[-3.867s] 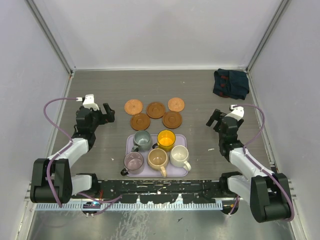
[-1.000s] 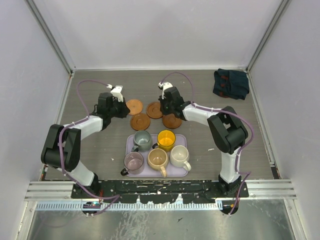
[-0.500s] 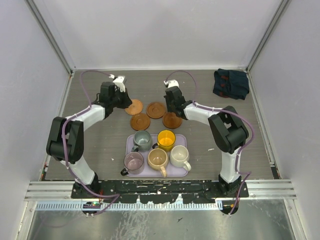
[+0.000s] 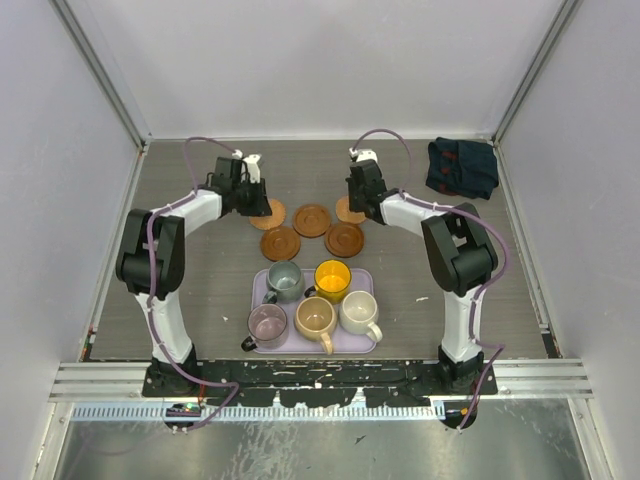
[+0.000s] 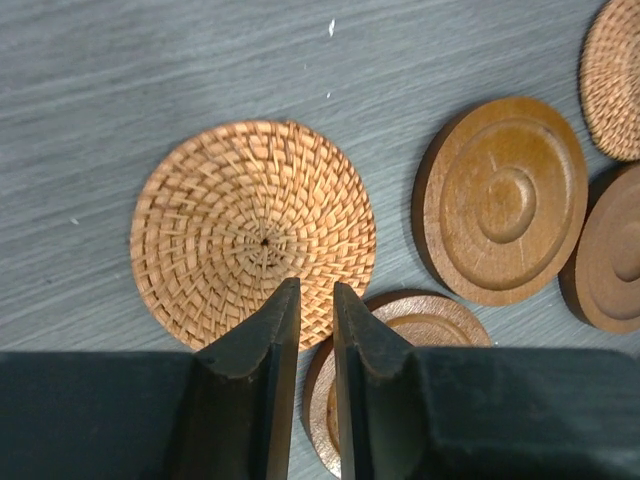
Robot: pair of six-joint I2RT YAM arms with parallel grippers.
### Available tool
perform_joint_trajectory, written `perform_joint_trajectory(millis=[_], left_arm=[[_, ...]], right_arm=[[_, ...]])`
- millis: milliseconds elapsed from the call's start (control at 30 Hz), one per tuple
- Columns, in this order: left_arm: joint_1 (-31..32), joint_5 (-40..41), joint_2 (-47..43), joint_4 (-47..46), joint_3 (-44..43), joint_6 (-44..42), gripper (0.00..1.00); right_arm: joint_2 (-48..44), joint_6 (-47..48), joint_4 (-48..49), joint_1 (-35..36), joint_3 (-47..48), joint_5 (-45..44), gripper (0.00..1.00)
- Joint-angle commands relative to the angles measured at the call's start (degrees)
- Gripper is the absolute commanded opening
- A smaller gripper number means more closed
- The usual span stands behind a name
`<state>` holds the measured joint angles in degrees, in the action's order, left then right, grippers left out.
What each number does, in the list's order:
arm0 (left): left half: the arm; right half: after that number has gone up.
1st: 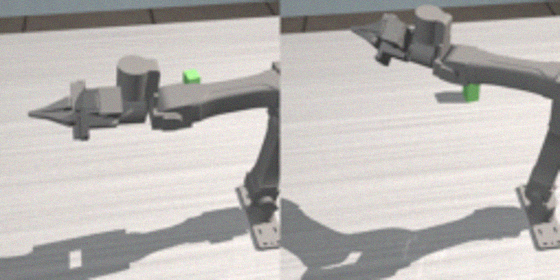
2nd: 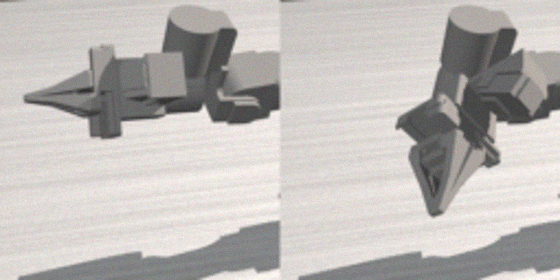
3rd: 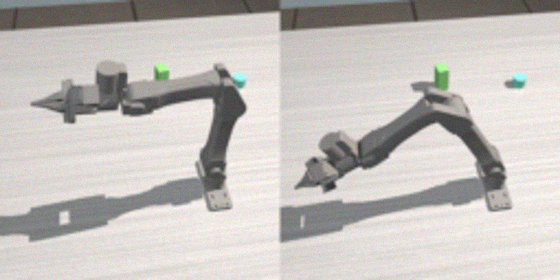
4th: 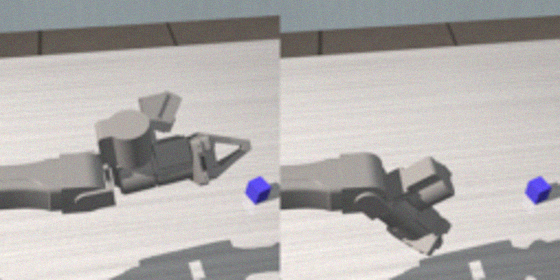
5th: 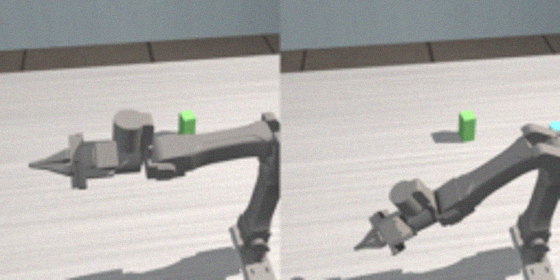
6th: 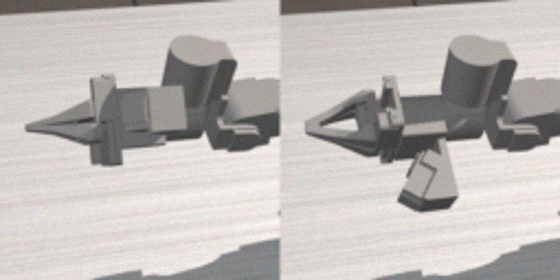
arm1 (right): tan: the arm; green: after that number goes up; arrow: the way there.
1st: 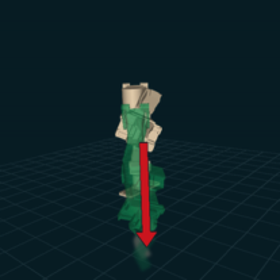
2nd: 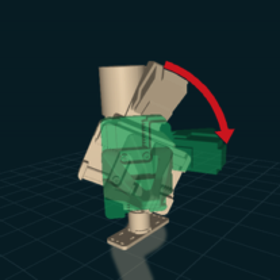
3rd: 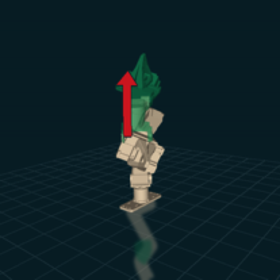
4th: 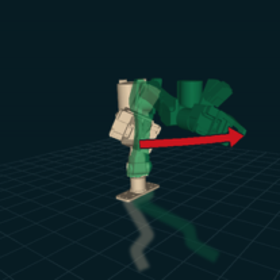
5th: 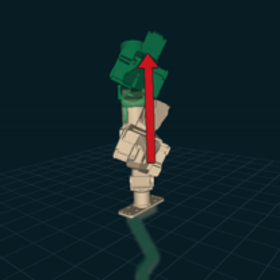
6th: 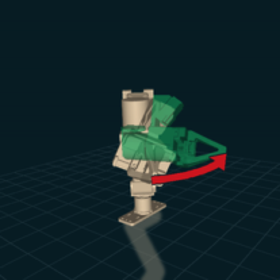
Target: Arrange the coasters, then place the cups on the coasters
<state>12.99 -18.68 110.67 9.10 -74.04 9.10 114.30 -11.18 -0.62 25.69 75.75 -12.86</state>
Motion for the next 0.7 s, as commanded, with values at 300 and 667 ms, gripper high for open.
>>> perform_joint_trajectory(millis=[300, 667], left_arm=[[-0.09, 0.07, 2.52, 8.66, -4.91, -0.52, 0.32], [-0.2, 6.66, 9.38, 20.68, -14.48, -0.76, 0.36]], right_arm=[[2.32, -1.61, -0.02, 0.08, 3.51, 9.04, 0.14], [5.19, -6.11, -5.87, -3.92, 4.98, 10.3, 0.14]])
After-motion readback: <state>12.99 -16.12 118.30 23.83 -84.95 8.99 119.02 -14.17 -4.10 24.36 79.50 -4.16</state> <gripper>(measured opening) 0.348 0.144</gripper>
